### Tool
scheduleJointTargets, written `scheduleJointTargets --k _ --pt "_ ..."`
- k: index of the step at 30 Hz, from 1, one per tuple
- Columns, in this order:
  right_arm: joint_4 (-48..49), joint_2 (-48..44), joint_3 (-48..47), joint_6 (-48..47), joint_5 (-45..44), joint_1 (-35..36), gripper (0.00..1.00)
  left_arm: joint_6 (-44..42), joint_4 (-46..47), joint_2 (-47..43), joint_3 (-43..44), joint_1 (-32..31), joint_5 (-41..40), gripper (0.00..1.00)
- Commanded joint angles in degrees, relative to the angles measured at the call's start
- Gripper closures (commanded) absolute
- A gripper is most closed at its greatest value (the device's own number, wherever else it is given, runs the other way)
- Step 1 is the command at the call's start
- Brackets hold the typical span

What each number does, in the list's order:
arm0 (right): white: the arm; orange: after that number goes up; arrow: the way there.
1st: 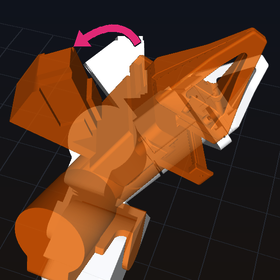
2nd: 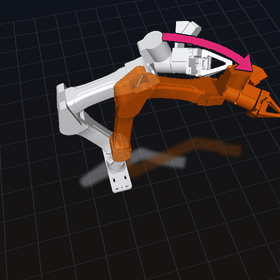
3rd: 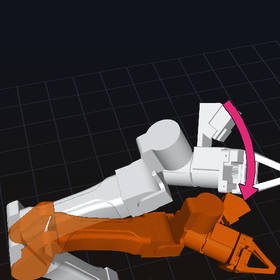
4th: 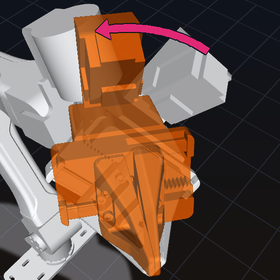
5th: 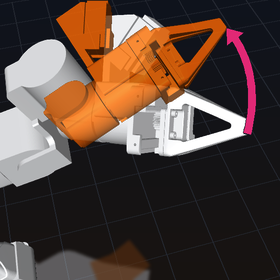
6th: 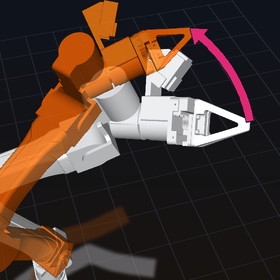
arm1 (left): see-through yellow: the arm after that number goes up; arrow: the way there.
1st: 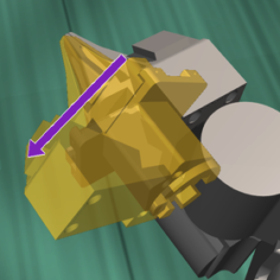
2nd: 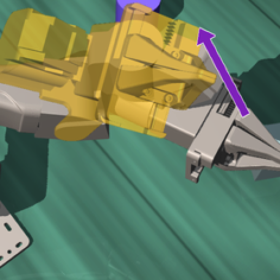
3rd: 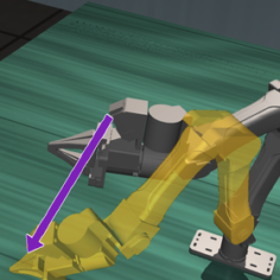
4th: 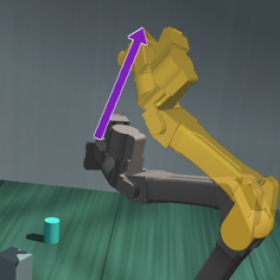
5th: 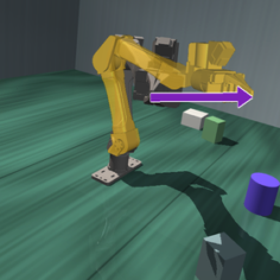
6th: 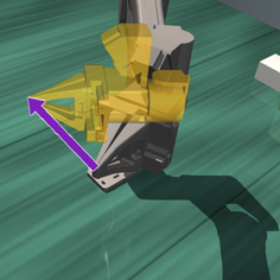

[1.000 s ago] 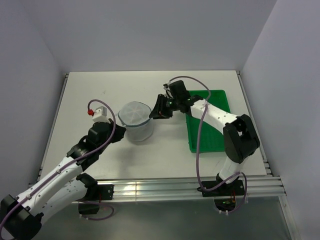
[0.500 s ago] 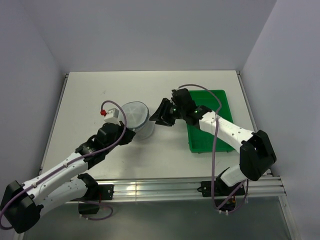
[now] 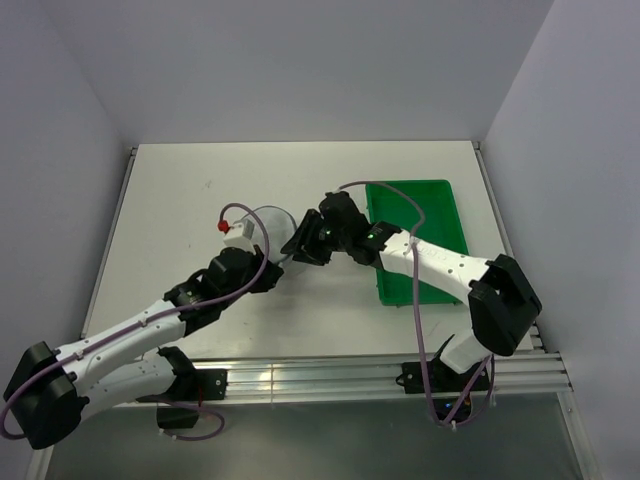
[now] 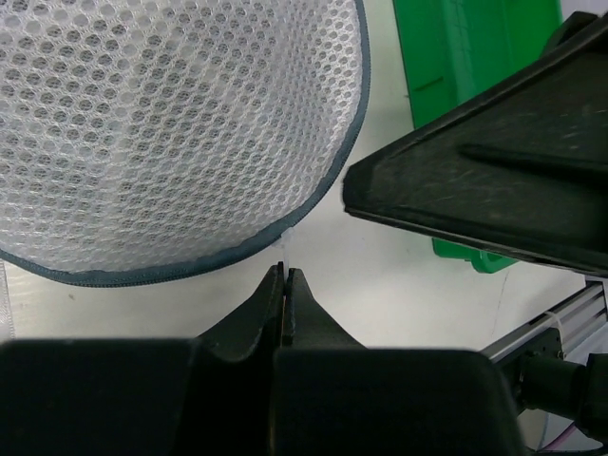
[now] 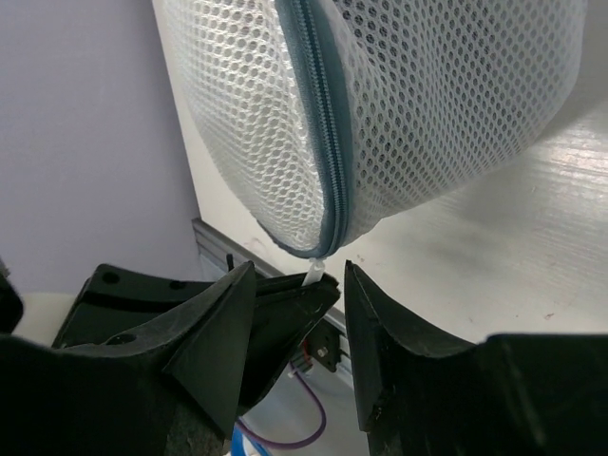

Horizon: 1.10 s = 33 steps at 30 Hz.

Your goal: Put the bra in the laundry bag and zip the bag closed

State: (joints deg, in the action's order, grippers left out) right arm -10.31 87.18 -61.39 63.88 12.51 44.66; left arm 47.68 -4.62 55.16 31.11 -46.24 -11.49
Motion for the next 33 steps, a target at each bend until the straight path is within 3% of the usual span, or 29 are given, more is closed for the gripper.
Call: scheduleJointTargets --k 1,12,16,19,33 --pt "0.9 0.89 -2.24 0.37 -2.84 1.04 0.51 -0.31 2.6 0.3 2.9 -0.34 -0.82 1.0" --pt "2.22 5.81 -4.09 0.02 -3.81 1.39 0.63 -0.92 1.55 1.44 4.48 -0.34 -0.91 1.0" --pt "1.61 6.25 -5.49 0.2 -4.43 1.22 0.9 -0.66 0.41 1.97 4.4 -0.34 -1.61 1.0" --pt "0.9 6.16 -6.29 0.37 -4.78 0.6 1.0 -0.22 -0.29 1.01 3.96 -0.34 -2.31 1.0" --pt "-1.38 4.67 -6.73 -3.05 -1.18 -6.6 1.0 1.45 -7.76 -4.26 2.11 2.99 -7.67 1.0"
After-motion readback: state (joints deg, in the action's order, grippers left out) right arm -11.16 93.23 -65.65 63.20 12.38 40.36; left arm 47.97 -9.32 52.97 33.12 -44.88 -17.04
